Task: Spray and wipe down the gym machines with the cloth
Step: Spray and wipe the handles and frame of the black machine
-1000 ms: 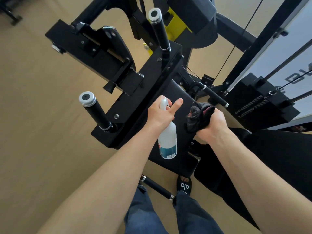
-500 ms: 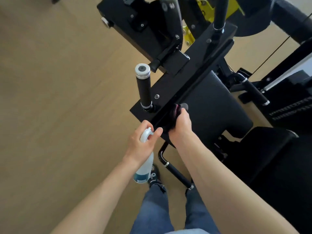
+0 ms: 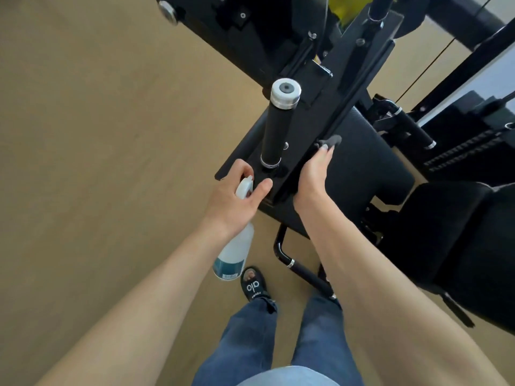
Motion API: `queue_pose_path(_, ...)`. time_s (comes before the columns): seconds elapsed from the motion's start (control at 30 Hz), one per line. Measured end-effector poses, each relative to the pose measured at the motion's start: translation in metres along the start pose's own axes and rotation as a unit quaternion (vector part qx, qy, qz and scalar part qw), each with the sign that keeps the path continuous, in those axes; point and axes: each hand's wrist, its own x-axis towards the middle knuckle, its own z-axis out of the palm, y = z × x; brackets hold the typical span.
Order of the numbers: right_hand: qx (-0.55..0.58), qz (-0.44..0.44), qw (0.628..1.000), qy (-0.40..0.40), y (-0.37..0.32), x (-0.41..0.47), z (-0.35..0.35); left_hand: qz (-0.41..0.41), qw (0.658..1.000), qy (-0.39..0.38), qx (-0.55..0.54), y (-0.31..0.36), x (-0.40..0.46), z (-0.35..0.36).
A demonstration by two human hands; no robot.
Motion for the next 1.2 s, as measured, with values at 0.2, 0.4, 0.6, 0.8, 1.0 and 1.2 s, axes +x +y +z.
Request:
queue_pose_path(0.2, 0.006, -0.029, 1.0, 0.004, 0.006, -0.022, 0.004, 0.008, 1.0, -0.027, -0.003, -0.006, 0.007, -0.003)
queue_pose_path(0.4, 0.032, 0.036, 0.999, -0.003, 0.066, -0.092, 0.001, 0.014, 0.999, -0.036, -0.018, -0.006, 0.009, -0.004)
queue_pose_path(0.6, 0.04, 0.055, 0.998, 0.005, 0.032, -0.048, 0.003, 0.007, 0.999, -0.039, -0.005, -0.004, 0.007, -0.005)
queue_pose_path(0.8, 0.107, 0.068, 0.992, 0.003, -0.012, 0.005, -0.002, -0.001, 0.999, -0.044, -0.004, -0.005, 0.009, -0.006)
queue_pose_path(1.0, 0.12, 0.15, 0.981, 0.017, 0.034, -0.053, -0.001, 0.003, 0.999, -0.037, -0.03, -0.006, 0.01, -0.004)
queue_pose_path(1.2, 0.115, 0.18, 0.977, 0.018, 0.018, -0.065, 0.0, -0.009, 0.999, -0.032, -0.029, -0.004, 0.008, -0.003)
